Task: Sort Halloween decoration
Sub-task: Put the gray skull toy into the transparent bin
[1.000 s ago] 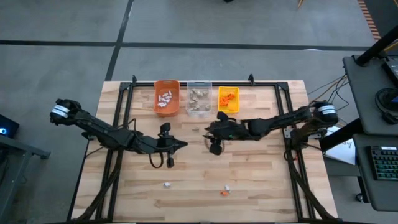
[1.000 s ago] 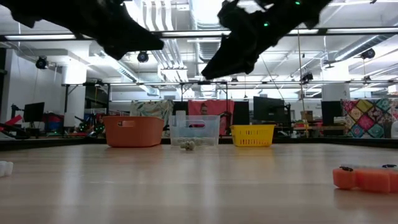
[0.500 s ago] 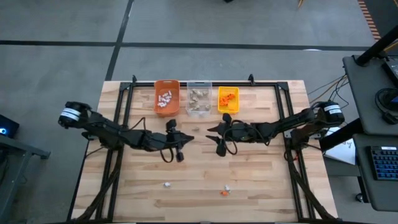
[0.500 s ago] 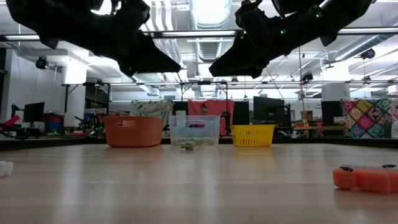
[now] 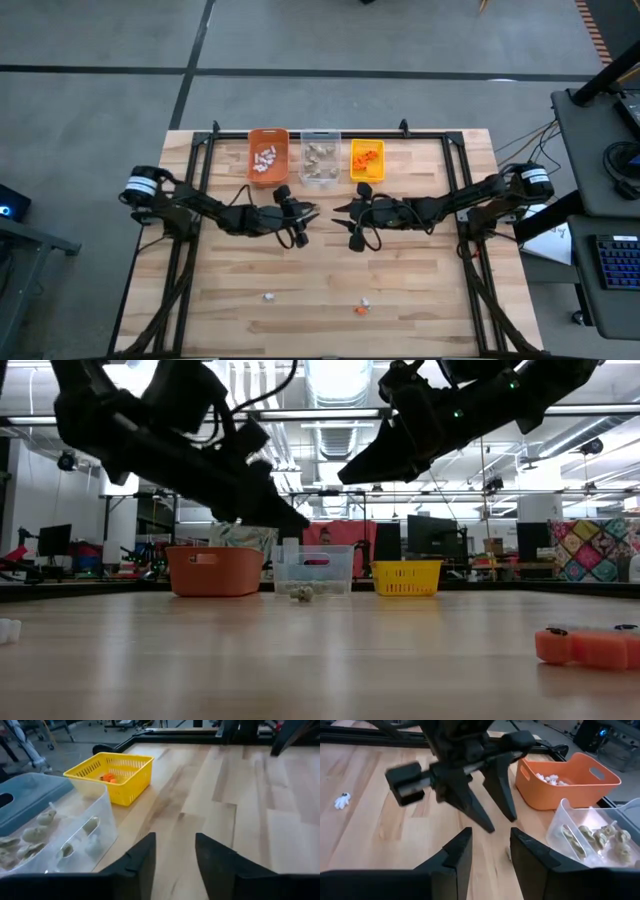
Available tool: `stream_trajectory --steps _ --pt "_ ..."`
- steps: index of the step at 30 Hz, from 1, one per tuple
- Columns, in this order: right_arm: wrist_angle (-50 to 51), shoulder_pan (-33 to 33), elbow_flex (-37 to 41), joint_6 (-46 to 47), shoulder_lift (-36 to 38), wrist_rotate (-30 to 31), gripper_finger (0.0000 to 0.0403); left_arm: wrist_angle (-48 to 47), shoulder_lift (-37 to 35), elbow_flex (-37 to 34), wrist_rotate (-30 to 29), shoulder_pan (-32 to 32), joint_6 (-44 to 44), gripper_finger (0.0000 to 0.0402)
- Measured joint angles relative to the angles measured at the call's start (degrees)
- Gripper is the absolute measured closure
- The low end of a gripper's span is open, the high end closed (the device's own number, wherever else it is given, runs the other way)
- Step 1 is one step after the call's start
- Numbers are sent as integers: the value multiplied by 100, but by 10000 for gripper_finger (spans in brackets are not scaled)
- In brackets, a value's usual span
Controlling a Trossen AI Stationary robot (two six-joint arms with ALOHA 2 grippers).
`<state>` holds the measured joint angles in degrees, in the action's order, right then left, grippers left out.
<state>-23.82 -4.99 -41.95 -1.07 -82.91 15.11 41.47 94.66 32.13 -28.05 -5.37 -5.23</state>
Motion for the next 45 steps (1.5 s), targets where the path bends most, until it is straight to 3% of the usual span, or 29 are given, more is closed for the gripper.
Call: stream_trajectory --steps 6,11,35,45 --pt "96 2 0 -2 0 0 286 608 649 0 2 280 318 238" --pt "102 2 0 24 0 0 285 911 1073 41 4 490 323 228" --pt "308 2 7 259 0 0 290 909 2021 353 15 698 192 234" --pt "308 2 7 330 -1 -2 302 903 2023 351 13 698 172 286"
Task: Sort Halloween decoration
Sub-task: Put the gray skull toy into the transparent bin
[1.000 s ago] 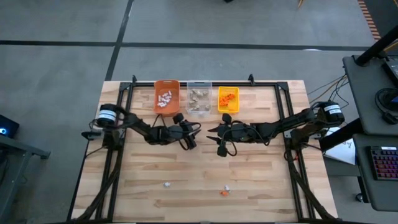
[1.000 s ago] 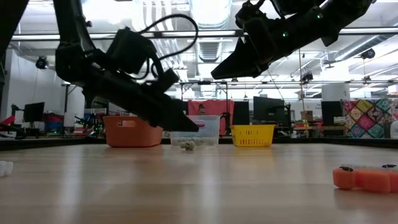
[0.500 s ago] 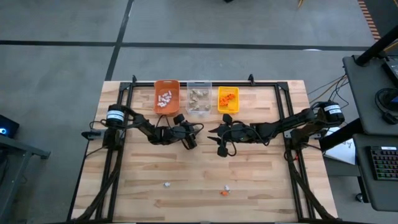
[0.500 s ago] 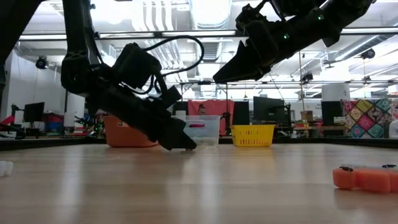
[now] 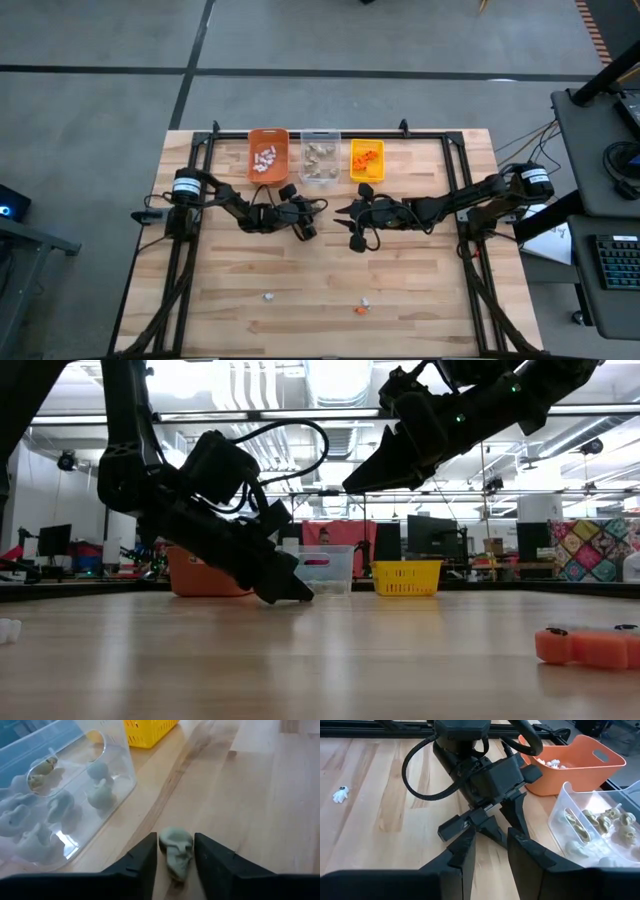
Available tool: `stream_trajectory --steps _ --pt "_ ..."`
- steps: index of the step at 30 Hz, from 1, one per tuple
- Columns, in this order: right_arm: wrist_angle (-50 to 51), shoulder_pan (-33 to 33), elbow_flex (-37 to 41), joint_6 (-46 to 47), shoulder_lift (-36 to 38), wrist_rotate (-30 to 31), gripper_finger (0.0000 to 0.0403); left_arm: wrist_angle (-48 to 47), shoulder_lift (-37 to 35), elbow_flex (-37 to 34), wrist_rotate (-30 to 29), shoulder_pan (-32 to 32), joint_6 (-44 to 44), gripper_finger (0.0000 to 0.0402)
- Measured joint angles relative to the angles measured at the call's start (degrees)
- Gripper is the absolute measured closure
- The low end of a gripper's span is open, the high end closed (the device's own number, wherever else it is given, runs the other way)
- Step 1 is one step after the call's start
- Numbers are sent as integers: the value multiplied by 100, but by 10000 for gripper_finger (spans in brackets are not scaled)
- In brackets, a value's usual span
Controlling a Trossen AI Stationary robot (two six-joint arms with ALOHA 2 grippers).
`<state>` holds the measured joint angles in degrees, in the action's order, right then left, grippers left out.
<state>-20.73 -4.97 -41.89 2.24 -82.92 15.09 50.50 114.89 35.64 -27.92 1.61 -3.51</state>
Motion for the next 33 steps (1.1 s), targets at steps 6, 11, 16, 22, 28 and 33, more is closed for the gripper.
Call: stream_trajectory --steps 6,11,16,22,28,33 --pt "0 -2 0 71 0 0 301 4 0 1 0 -1 0 329" --pt "6 -13 0 124 -2 -2 301 -17 -107 0 25 -31 -76 344" --pt "79 -40 2 303 -2 -4 304 -122 -742 -2 332 -142 -89 346" --pt "83 -88 2 460 16 -35 312 -999 -1973 0 334 -91 183 347" --pt "83 -105 2 565 145 -50 313 -2655 -2996 429 341 327 542 347" --pt "126 -105 2 722 325 -50 314 -4263 -3170 1244 659 849 895 347"
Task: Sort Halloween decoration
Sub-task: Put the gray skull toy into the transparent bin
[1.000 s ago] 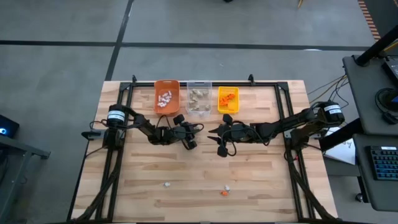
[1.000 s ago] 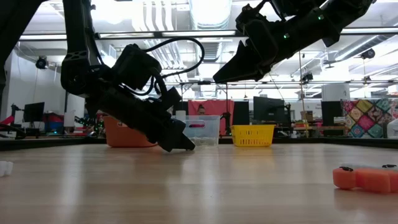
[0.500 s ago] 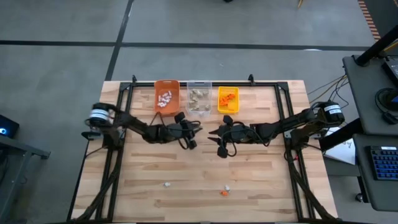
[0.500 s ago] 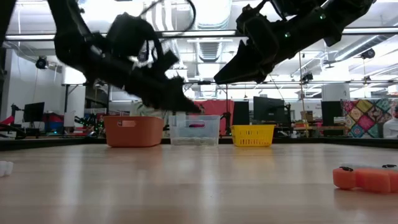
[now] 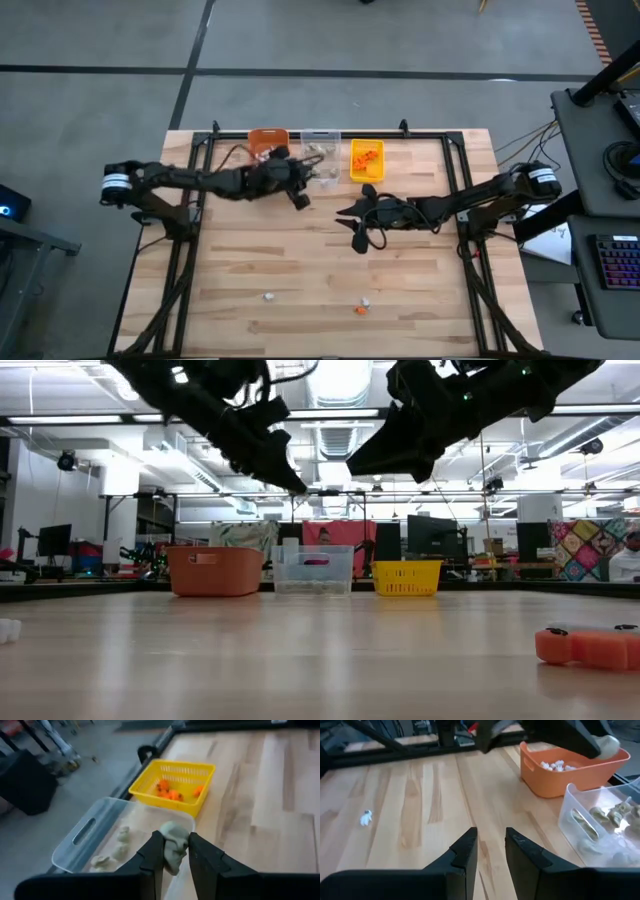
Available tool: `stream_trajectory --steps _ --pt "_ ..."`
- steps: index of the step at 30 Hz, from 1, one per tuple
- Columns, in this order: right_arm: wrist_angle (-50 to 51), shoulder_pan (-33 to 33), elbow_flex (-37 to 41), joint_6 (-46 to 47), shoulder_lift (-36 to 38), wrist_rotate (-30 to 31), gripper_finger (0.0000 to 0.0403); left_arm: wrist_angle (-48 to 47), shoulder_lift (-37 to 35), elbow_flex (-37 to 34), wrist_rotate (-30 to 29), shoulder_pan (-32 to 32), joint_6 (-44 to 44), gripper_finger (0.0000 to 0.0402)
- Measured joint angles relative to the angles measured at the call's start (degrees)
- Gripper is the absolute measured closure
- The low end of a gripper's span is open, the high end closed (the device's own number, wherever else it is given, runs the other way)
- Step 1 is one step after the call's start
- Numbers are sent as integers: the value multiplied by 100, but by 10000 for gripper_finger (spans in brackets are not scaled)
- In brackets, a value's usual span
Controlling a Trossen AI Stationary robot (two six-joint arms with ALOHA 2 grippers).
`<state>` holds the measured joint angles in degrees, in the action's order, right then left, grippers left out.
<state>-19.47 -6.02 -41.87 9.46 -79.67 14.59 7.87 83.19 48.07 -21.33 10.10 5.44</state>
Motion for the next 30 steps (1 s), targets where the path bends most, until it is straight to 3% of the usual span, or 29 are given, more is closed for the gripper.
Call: stream_trajectory --steps 5,8,14,22,30 --pt "269 -7 -1 137 238 0 319 -1023 447 867 1250 669 156 347" --pt "565 -35 -2 275 393 2 318 -1260 898 1334 1597 965 145 347" --pt "1170 -163 -2 559 650 0 319 -2031 1825 2165 1638 1380 224 347" --pt "1251 -329 -2 681 683 0 319 -2965 2941 3188 1637 1768 267 347" --pt "1242 -350 -2 723 683 0 322 -3195 3389 3699 1636 1815 348 342"
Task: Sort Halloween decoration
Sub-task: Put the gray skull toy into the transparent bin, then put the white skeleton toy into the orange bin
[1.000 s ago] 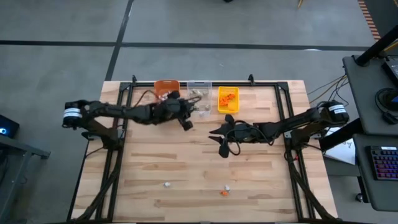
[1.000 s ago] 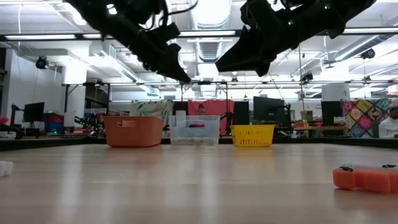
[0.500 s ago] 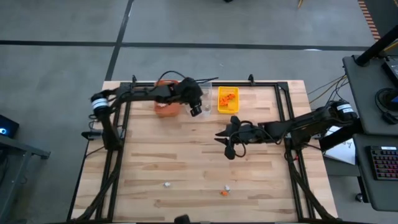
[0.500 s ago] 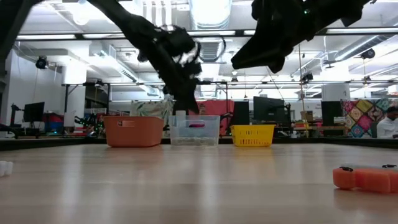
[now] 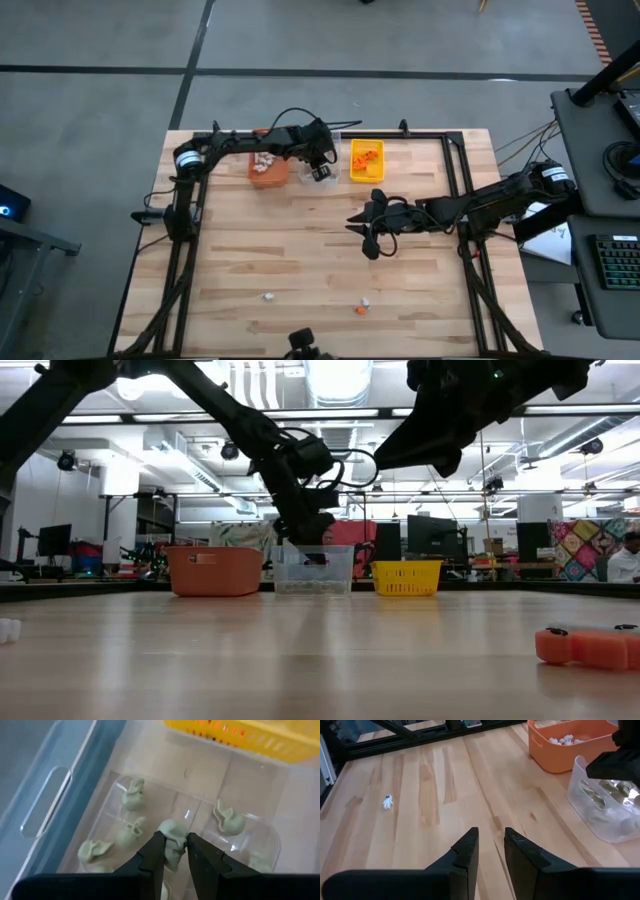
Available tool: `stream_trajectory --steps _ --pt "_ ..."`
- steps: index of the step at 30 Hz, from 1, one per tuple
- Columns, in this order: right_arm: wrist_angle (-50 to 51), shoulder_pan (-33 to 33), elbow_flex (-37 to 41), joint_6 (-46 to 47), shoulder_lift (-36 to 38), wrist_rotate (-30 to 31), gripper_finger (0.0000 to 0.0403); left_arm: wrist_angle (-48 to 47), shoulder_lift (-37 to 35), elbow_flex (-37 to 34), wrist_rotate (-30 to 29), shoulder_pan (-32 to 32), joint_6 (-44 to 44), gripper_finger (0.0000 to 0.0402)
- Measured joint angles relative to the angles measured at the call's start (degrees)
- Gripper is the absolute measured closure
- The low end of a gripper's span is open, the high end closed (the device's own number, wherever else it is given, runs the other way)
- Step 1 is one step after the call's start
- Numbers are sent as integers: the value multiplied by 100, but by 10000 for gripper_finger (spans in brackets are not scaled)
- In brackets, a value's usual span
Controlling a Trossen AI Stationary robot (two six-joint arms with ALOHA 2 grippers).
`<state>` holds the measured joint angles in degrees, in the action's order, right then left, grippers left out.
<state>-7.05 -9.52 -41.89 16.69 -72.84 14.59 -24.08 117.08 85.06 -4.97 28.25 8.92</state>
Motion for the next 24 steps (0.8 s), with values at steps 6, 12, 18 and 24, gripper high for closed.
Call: stream_trajectory --steps 6,12,18,24 --pt "17 0 0 43 0 0 319 11 0 53 -2 0 25 307" --pt "35 0 0 100 0 0 325 -9 -35 56 -2 -11 -1 276" --pt "60 0 0 201 0 0 321 -171 -499 48 -2 -191 -109 272" --pt "71 -25 0 307 0 0 326 -225 -1473 -263 -3 -580 -191 271"
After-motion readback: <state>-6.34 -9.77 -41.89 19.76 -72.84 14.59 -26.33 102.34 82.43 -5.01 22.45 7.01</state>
